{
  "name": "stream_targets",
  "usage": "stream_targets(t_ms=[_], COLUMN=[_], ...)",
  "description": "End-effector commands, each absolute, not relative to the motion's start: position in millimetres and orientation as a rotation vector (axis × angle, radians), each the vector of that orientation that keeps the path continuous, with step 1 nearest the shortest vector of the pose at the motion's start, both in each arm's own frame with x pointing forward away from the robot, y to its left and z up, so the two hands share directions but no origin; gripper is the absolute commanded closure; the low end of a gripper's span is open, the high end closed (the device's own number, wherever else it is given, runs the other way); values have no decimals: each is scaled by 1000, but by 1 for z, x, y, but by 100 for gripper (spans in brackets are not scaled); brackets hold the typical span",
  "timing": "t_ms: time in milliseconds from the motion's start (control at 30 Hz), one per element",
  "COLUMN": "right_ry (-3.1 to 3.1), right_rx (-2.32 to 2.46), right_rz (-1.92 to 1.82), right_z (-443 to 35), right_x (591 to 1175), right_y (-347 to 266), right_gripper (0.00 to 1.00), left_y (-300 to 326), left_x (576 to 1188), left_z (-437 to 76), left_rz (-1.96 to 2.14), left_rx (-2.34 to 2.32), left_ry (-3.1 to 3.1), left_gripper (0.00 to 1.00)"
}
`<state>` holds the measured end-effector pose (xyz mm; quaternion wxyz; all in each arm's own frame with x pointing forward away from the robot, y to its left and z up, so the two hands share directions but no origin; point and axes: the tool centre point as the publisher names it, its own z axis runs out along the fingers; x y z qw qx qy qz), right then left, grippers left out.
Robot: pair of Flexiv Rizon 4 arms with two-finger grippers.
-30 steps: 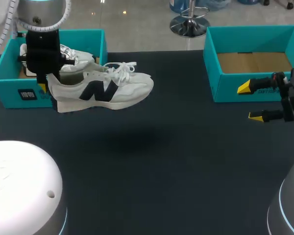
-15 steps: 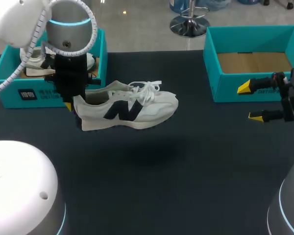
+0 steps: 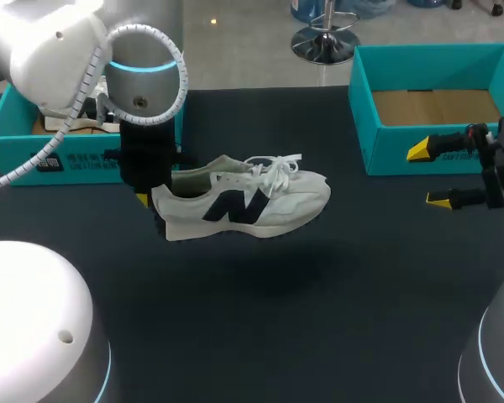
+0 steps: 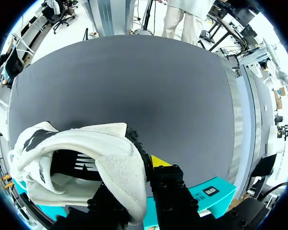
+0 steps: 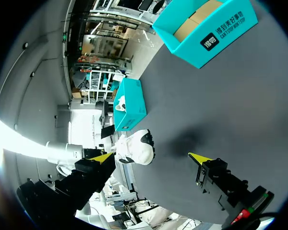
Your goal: Take the shoe out of the shoebox, open the shoe tongue, remove and reinsert the insole, then place the shoe into the shoebox
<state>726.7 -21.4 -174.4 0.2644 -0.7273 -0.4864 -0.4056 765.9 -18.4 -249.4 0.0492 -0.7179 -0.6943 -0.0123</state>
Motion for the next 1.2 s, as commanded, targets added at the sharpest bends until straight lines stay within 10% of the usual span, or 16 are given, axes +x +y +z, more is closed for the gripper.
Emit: stream_targets(t_ms=[33, 1067, 1167, 1200], right_ry=[-1314, -1314, -1314, -1314], right_rx=[-1971, -1971, -1971, -1971], right_rz=[-1095, -1095, -1095, -1095], right_z=[-174, -174, -174, -174], right_x=[726, 726, 726, 726], right_y=[-21, -21, -21, -21], right_gripper=[0, 0, 0, 0], left_y=[-21, -37, -36, -36], left_x=[763, 777, 773, 772], left_z=[-274, -391, -391, -389], left_rz=[-58, -175, -182, -176], left_rx=[-2209, -2227, -2229, -2227], left_ry=[-2128, -2085, -2075, -2074], left_gripper=[100, 99, 0, 0])
